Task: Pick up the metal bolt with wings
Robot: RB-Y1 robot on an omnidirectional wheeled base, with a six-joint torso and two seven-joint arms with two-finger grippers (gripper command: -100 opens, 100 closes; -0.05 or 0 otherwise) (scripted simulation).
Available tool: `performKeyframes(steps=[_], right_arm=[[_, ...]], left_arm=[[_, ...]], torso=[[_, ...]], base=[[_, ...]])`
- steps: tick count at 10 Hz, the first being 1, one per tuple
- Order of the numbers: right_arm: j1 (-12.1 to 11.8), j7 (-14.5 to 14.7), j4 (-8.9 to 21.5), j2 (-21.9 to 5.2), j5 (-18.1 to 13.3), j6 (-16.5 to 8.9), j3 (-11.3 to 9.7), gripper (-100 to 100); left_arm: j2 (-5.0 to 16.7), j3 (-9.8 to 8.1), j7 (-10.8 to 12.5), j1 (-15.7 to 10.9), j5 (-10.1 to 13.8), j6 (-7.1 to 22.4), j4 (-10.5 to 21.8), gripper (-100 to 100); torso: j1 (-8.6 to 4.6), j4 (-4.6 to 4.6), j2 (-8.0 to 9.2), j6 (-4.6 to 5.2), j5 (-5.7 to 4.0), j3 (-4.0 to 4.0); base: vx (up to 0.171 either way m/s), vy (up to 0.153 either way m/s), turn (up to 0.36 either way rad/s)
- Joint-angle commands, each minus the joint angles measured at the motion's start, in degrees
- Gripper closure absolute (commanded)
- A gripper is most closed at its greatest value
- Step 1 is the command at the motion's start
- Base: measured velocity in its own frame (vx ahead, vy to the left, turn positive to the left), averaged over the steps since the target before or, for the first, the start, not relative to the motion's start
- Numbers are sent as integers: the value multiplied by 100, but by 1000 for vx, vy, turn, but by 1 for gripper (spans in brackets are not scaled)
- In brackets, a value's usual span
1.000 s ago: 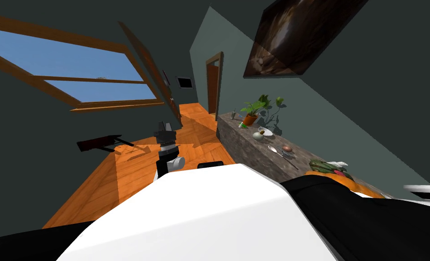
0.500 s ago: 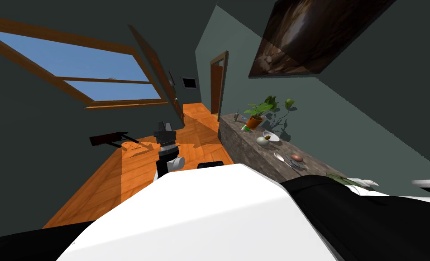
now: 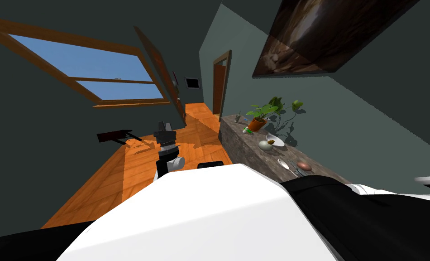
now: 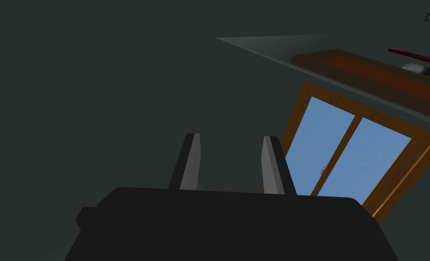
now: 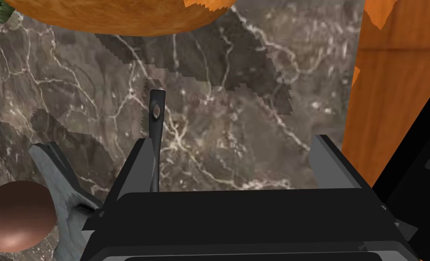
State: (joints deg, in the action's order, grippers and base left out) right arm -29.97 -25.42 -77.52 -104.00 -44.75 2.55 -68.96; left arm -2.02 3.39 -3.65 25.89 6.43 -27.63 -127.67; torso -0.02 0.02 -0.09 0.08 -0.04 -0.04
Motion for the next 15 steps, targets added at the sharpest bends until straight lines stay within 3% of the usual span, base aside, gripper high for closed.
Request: performKeyframes(steps=[1,2,4,7,8,9,12,13,14,15], right_arm=[[60,-176,91,-101,-57,-26,-37,-100],[-243,-93,91,-101,-48,-26,251,-100],[60,-176,91,-101,-57,-26,-37,-100],[243,-353,98,-105,-143,-46,-180,-100],[252,-370,98,-108,-146,-48,-184,0],[223,-289,264,80,-119,-68,-151,-100],[179,-170,514,363,-79,-97,-104,-100],[208,-222,443,286,-97,-84,-135,-100],[195,-202,452,294,-91,-85,-120,100],[196,-204,451,293,-92,-85,-121,100]], left_arm=[[0,0,0,0,0,0,0,0],[1,0,0,0,0,0,0,0],[1,-1,0,1,0,0,0,0],[1,-1,0,0,0,0,0,0],[1,-1,0,1,0,0,0,0],[0,0,0,0,0,0,0,0],[0,0,0,0,0,0,0,0],[0,0,0,0,0,0,0,0],[0,0,0,0,0,0,0,0],[0,0,0,0,0,0,0,0]], torso=[[0,0,0,0,0,0],[-24,-5,-22,-10,0,-12],[-26,-4,-17,0,-7,-10],[-46,-6,-27,-5,-9,-15],[-23,-4,-16,1,-7,-10],[-2,-1,-2,1,-1,-1],[-40,5,13,3,-26,9],[-59,7,18,5,-34,12],[-62,7,20,5,-36,14],[-62,8,22,5,-35,15]], base=[[87,-92,263],[101,-143,157],[31,-51,-15],[63,-109,141],[7,-13,-2],[11,-21,20],[6,-24,15],[3,-7,2],[0,0,0],[0,7,-10]])
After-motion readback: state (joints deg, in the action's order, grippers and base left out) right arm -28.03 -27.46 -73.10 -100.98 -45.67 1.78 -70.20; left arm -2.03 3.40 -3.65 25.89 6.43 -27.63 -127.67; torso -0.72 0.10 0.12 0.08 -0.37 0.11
